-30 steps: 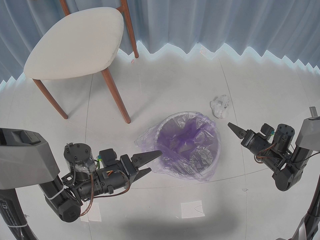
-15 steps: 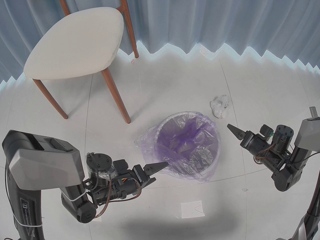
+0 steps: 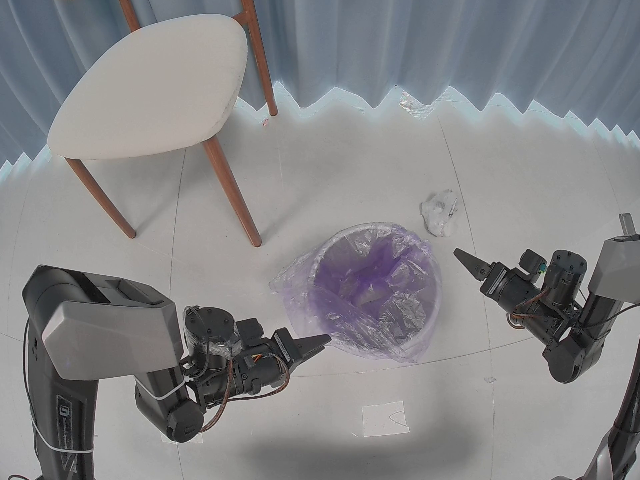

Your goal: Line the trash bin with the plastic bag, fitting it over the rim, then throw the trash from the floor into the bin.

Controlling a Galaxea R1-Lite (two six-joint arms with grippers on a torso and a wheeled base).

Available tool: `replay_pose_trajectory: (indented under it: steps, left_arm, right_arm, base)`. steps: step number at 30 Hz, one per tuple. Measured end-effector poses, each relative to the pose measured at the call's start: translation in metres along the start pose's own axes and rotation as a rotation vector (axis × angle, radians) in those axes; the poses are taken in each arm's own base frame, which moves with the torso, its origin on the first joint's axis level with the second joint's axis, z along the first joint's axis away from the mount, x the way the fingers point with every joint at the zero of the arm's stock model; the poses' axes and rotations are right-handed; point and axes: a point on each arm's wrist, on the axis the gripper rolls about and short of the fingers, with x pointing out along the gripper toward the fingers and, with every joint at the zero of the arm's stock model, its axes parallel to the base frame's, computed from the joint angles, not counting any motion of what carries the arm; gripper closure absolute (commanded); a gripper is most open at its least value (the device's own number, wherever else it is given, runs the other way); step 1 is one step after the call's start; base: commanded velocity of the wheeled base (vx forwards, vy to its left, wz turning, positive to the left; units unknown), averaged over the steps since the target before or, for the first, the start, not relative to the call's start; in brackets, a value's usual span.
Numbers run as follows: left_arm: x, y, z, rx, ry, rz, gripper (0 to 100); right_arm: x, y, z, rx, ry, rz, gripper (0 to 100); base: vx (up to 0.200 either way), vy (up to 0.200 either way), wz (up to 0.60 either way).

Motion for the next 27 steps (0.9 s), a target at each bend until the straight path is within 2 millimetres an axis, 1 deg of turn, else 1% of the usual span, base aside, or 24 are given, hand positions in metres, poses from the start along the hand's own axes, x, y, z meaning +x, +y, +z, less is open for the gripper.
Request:
replay_pose_trajectory:
  steps: [5, 16, 27]
  left_arm:
    - [0.0, 0.005, 0.001, -0.005, -0.004, 0.012, 100]
    - [0.001, 0.023, -0.002, -0.012, -0.047, 0.092, 100]
    - [0.0, 0.031, -0.006, -0.021, -0.039, 0.121, 100]
  right_arm:
    - [0.0, 0.0, 0.0, 0.0, 0.002, 0.001, 0]
    - [0.001, -0.002, -0.003, 0.003, 0.01, -0.006, 0]
    - [0.004, -0.007, -0.009, 0.008, 0.029, -0.019, 0]
  base:
    - [0.0, 0.0, 0.0]
    - [0.0, 0.0, 0.0]
    - [0.0, 0.0, 0.0]
